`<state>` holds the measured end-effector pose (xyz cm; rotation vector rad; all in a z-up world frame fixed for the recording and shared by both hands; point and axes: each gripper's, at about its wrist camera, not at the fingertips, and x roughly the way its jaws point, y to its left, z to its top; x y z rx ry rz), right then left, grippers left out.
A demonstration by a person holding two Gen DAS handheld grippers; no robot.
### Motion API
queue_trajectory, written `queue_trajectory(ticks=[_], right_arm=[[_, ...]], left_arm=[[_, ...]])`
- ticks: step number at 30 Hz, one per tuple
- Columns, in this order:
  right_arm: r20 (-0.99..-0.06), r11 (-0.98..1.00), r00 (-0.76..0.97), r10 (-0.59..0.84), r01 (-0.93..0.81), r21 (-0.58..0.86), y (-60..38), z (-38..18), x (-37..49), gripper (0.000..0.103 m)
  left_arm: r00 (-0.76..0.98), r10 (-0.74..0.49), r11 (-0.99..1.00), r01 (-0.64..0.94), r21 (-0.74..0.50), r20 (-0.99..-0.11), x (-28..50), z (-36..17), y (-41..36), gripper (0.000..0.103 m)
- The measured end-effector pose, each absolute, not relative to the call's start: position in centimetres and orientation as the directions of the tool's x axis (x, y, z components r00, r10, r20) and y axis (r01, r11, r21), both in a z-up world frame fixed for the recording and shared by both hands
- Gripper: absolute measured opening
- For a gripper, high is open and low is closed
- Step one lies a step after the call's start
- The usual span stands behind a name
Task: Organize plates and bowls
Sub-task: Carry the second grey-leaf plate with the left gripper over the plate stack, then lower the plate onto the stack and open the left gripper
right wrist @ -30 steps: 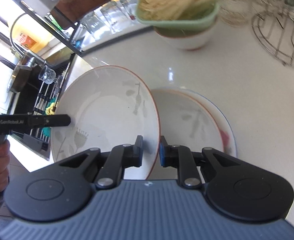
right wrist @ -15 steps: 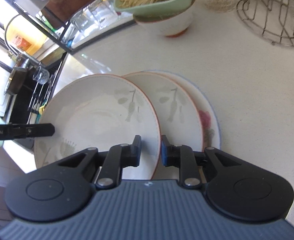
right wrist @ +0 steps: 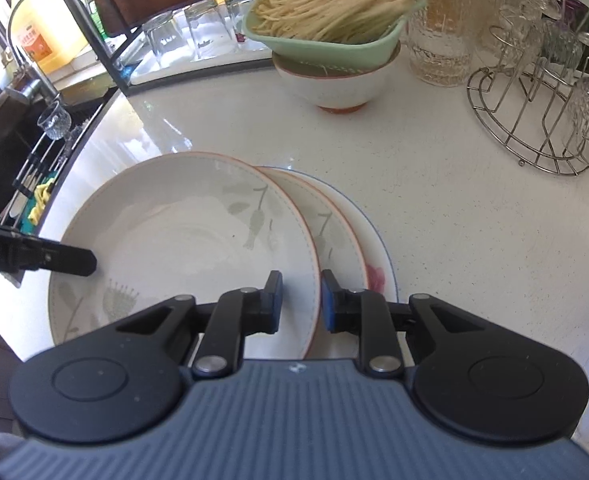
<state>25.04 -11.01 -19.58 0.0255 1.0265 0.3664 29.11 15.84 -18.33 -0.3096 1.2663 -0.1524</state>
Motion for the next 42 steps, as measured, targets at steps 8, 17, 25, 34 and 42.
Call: queue_trajectory(ticks=[8, 17, 25, 34, 42], right_arm=[[-0.824, 0.957, 0.5, 0.267, -0.241, 0.164, -11.0, -18.9, 24.6, 0.023], [-0.809, 0.962, 0.522, 0.27, -0.181, 0.205, -12.3, -18.4, 24.2, 0.022], [-0.795, 0.974, 0.563, 0.228, -0.145, 0.176, -12.2, -17.5, 23.2, 0.023], [-0.764, 0.973, 0.605, 0.224, -0.094, 0.211, -12.1, -15.6, 22.7, 0.023], [-0.703, 0.97, 0.675, 0.224, -0.09, 0.224, -10.4, -11.2, 21.6, 0.023]], left_arm=[[0.273, -0.23, 0.961, -0.091, -0.263, -0.934, 29.7, -18.9, 14.6, 0.013], [0.247, -0.213, 0.961, -0.12, -0.248, -0.945, 28.9, -18.7, 14.0, 0.015], [0.279, -0.196, 0.963, -0.129, -0.238, -0.94, 28.4, -17.7, 15.1, 0.022], [0.374, -0.23, 0.963, -0.045, -0.265, -0.898, 28.9, -14.9, 15.9, 0.022], [0.48, -0.289, 0.953, 0.061, -0.297, -0.828, 29.8, -10.0, 17.0, 0.022]])
